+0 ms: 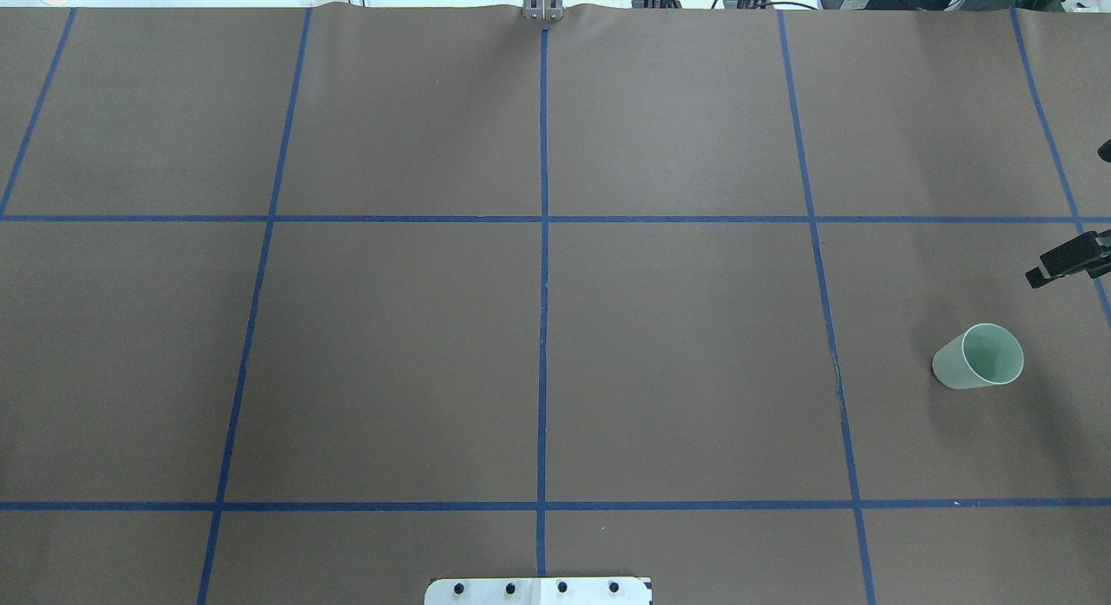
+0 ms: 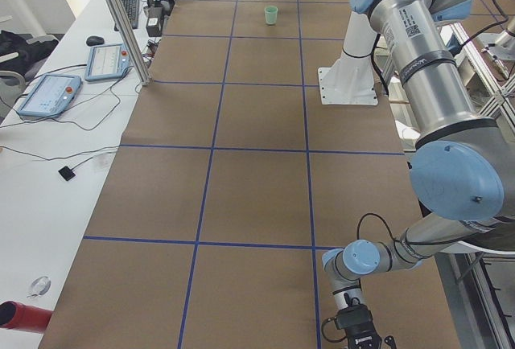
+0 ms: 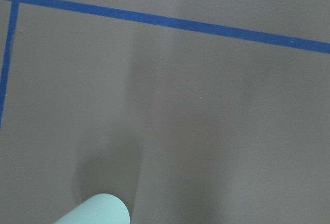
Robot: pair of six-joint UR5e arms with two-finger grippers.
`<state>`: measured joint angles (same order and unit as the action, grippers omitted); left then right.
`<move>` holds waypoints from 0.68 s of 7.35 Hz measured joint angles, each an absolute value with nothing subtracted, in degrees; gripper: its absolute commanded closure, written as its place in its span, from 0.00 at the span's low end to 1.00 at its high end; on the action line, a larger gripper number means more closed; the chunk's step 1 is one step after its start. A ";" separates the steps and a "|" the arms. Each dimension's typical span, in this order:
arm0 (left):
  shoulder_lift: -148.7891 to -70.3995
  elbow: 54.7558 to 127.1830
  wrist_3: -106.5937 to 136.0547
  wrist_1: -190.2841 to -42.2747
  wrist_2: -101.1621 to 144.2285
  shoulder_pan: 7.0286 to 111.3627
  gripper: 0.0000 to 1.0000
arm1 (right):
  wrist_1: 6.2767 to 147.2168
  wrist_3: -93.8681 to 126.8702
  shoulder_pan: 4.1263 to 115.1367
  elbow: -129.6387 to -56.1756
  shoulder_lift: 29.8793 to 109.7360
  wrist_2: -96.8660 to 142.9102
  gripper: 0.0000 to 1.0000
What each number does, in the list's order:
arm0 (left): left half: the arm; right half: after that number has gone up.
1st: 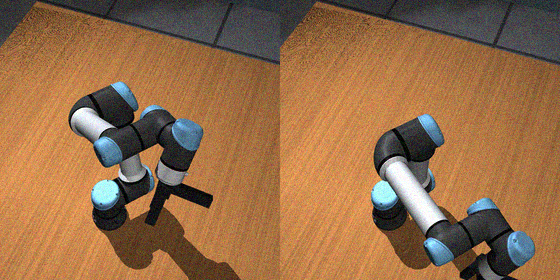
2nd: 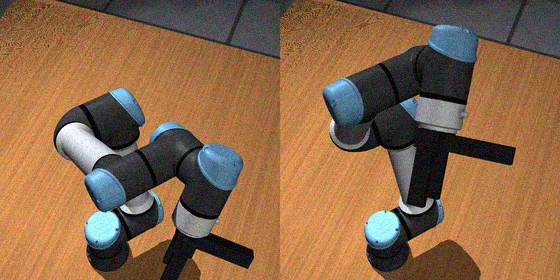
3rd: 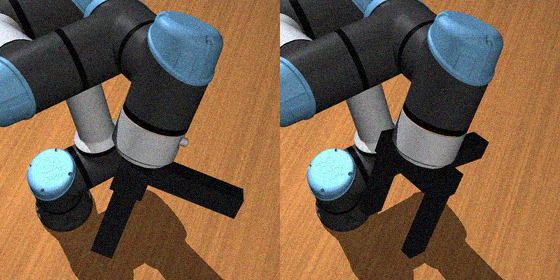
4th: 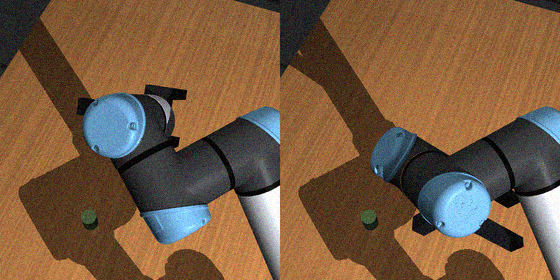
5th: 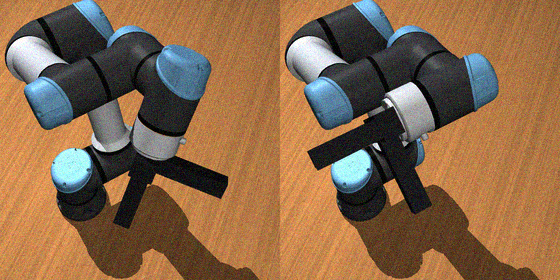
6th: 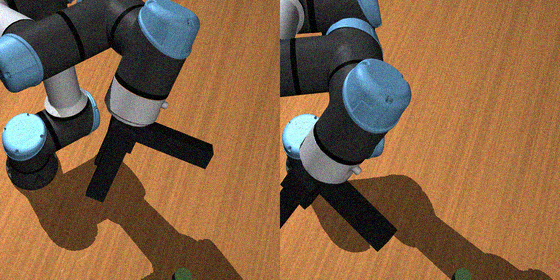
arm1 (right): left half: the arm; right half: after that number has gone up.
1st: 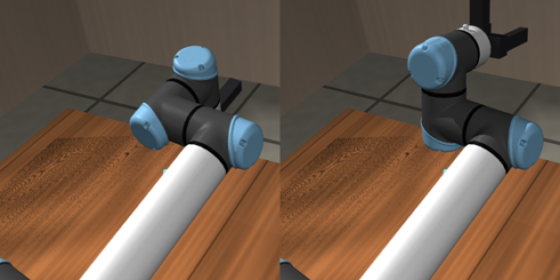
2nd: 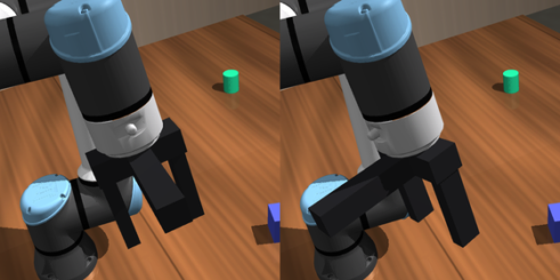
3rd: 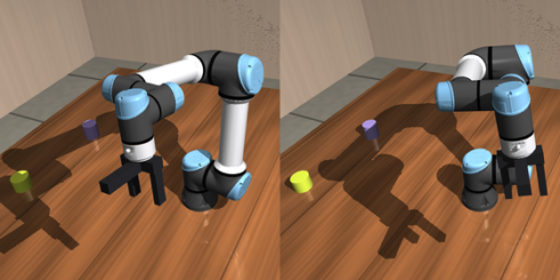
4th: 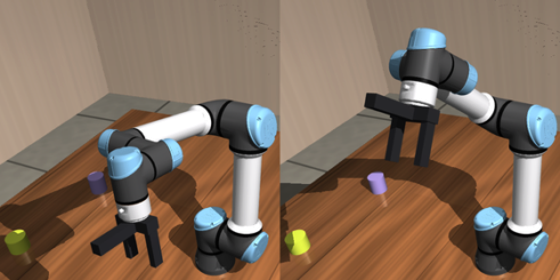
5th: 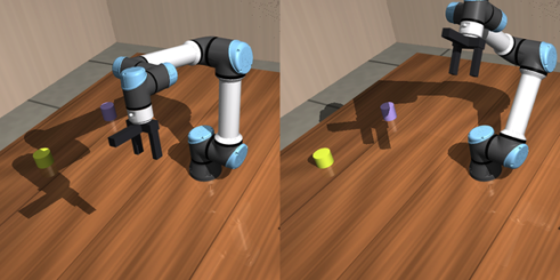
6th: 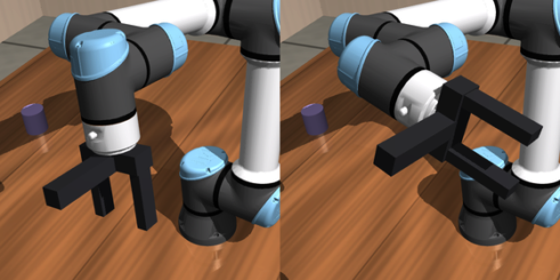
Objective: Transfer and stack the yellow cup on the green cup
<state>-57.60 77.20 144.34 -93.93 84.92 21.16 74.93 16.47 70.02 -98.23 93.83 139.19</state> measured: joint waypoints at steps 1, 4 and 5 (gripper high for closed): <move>-58.19 77.22 141.35 -97.49 79.99 25.50 0.62 | 75.00 17.04 70.02 -97.97 93.18 139.19 0.00; -67.45 77.35 128.13 -104.19 65.13 43.76 0.62 | 75.06 19.00 69.99 -95.03 89.73 139.21 0.00; -71.42 77.24 121.11 -107.25 60.05 49.45 0.62 | 75.04 19.10 69.97 -94.12 88.88 139.26 0.00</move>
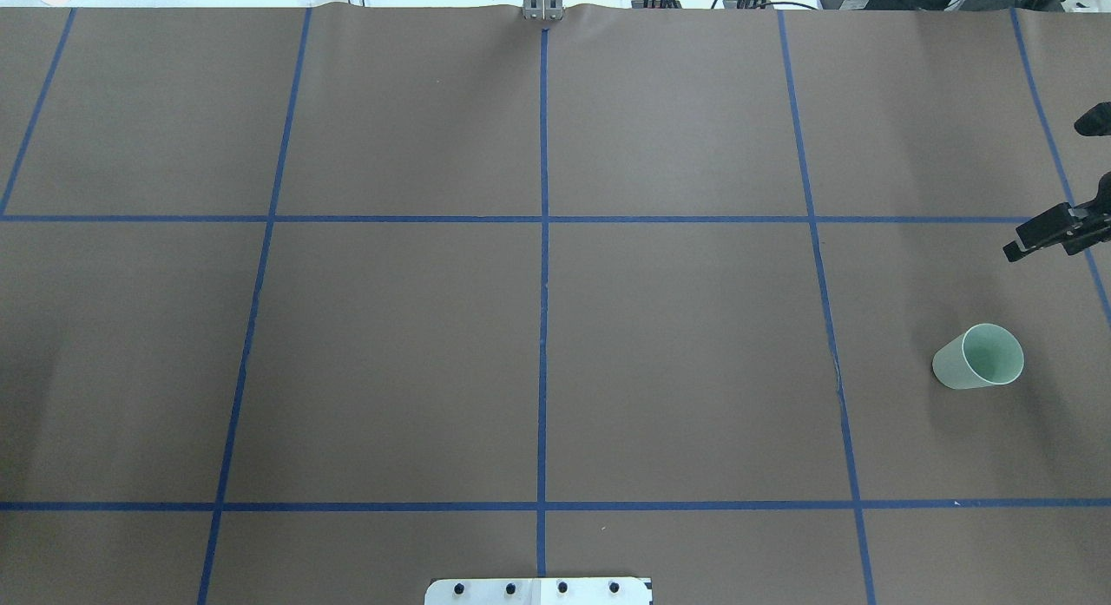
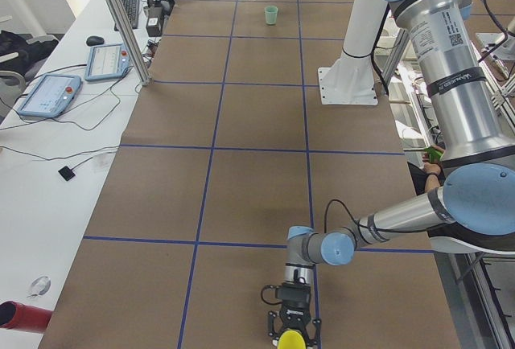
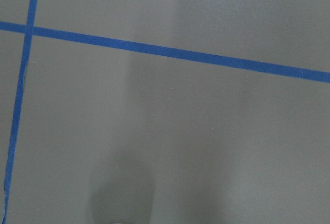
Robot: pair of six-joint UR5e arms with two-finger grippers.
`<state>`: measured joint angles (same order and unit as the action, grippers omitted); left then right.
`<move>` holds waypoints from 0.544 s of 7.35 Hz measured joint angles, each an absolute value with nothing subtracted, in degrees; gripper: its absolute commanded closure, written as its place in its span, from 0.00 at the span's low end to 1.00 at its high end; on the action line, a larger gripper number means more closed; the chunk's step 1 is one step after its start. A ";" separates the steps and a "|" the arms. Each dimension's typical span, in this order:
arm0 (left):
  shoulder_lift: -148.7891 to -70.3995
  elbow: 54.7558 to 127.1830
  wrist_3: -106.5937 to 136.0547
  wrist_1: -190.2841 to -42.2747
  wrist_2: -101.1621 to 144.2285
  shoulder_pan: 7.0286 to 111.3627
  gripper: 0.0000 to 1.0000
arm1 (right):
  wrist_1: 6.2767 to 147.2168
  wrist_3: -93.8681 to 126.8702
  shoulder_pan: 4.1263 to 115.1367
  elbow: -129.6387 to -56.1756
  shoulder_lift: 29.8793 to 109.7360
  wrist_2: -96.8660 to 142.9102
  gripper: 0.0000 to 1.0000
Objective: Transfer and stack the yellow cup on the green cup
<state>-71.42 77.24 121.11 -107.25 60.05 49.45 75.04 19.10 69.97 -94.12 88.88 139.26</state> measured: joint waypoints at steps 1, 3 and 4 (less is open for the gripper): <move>-73.82 77.12 114.38 -112.04 56.62 52.94 0.62 | 74.99 19.11 69.96 -93.60 88.38 139.29 0.00; -79.80 76.69 103.43 -120.20 50.23 55.48 0.63 | 74.84 19.01 69.96 -93.54 87.87 139.22 0.00; -84.21 76.20 99.19 -122.87 48.39 55.66 0.63 | 74.81 18.99 69.96 -93.60 87.42 139.13 0.00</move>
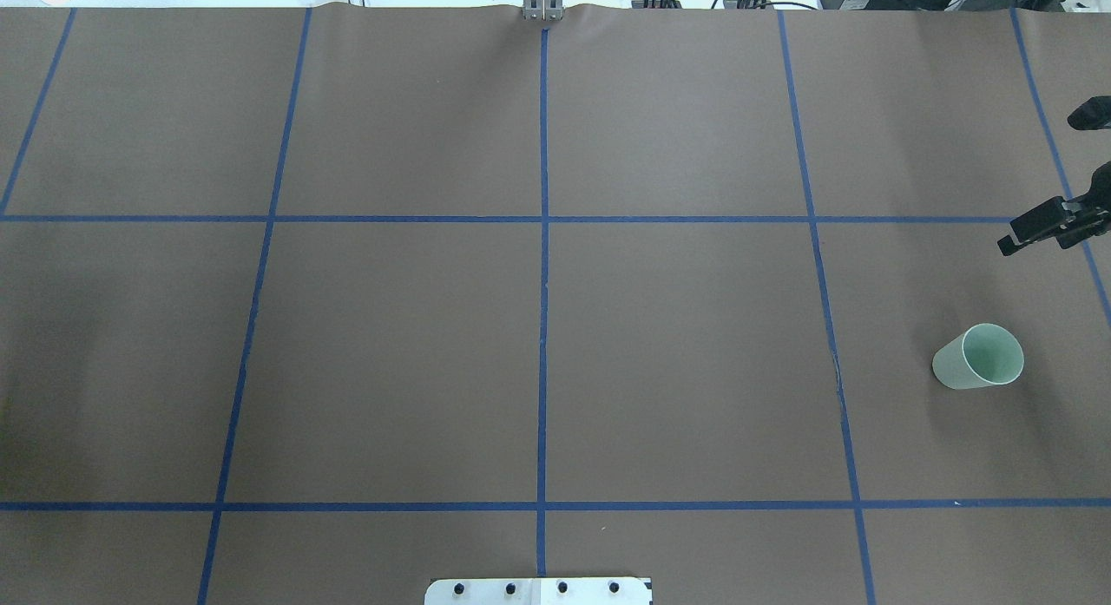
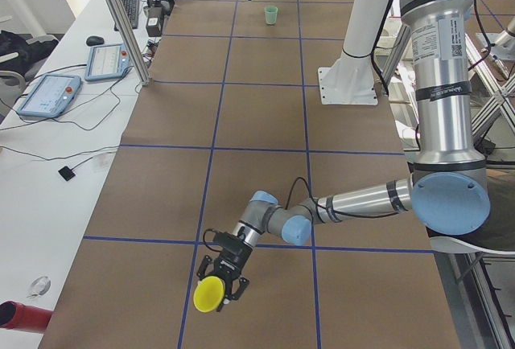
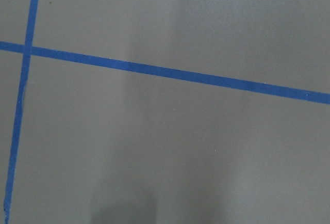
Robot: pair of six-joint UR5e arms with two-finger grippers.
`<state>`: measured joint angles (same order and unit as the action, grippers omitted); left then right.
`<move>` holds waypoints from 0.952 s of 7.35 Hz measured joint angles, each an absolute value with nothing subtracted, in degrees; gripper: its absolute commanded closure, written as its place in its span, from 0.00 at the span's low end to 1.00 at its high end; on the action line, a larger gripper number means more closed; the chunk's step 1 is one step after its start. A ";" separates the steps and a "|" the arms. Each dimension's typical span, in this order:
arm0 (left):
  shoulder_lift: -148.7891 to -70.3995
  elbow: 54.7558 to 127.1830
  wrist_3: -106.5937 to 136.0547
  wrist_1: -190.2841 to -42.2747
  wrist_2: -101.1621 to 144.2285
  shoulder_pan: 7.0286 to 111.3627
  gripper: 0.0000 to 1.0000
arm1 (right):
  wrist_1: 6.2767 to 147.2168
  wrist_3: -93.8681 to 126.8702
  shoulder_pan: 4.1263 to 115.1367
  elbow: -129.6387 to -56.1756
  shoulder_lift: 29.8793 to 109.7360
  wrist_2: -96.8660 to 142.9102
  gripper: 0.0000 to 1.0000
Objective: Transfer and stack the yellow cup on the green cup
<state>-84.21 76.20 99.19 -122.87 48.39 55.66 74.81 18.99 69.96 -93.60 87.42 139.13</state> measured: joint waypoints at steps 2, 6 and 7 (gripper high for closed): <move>-94.34 74.75 87.77 -131.06 47.78 55.49 0.62 | 74.80 18.98 69.96 -93.51 86.40 138.88 0.00; -115.05 70.10 69.73 -138.23 47.80 46.01 0.70 | 74.82 21.04 70.01 -93.40 84.28 138.54 0.00; -118.91 70.03 64.55 -140.95 47.78 42.67 0.71 | 74.80 21.64 70.03 -93.52 84.04 138.50 0.00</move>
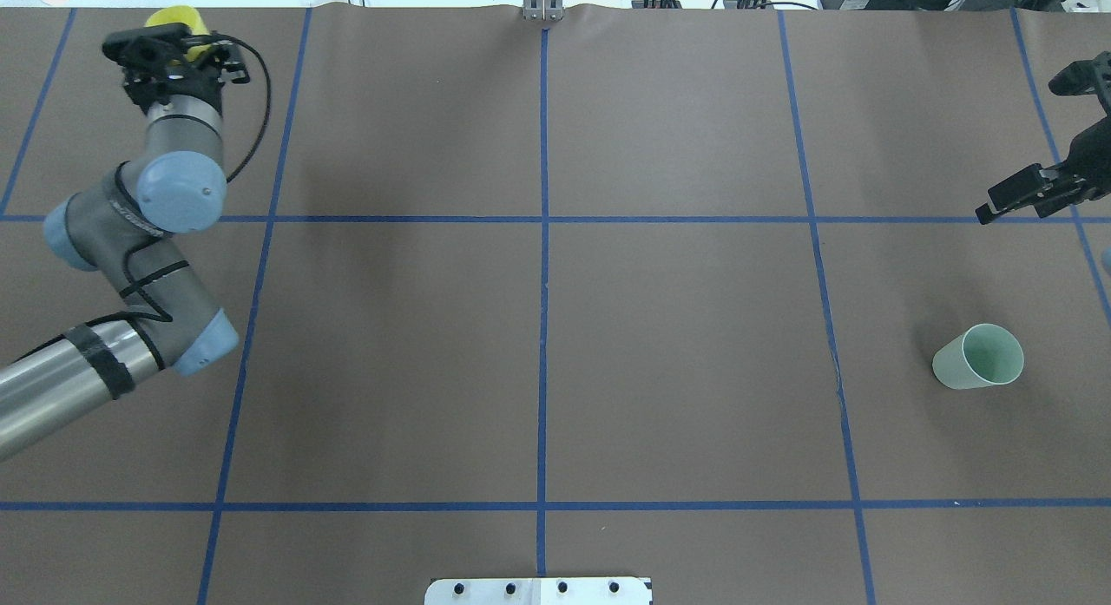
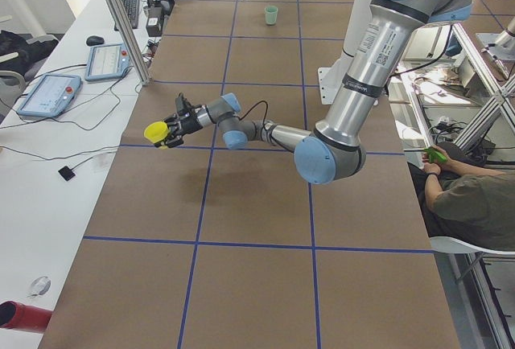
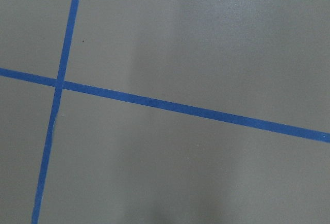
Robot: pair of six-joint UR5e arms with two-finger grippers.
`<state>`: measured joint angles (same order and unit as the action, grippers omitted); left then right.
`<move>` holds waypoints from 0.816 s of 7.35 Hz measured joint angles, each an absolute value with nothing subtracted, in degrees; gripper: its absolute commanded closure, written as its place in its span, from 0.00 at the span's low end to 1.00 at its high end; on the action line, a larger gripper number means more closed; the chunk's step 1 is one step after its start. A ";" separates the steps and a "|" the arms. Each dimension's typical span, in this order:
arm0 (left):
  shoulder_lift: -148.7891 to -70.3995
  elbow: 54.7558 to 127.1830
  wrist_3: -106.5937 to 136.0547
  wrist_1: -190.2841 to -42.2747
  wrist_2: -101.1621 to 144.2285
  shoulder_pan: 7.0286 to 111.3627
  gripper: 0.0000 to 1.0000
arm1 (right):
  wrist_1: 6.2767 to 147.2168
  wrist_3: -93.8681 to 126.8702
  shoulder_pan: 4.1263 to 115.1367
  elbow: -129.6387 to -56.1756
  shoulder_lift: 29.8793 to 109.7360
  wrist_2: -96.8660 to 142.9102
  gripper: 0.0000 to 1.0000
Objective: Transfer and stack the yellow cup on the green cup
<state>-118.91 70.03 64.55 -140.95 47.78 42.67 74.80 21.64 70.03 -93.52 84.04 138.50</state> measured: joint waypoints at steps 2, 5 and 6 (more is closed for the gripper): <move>-124.56 69.95 59.73 -146.42 48.47 35.26 0.70 | 74.79 22.42 70.05 -93.82 83.58 138.44 0.00; -127.27 70.02 49.58 -157.80 58.53 29.13 0.67 | 74.79 27.46 68.90 -93.39 77.22 137.98 0.00; -128.65 70.28 45.31 -159.54 63.16 28.61 0.68 | 74.81 30.57 67.56 -93.31 74.09 137.03 0.00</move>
<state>-128.65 70.28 45.31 -159.54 63.16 28.61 74.81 30.57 67.56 -93.31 74.09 137.03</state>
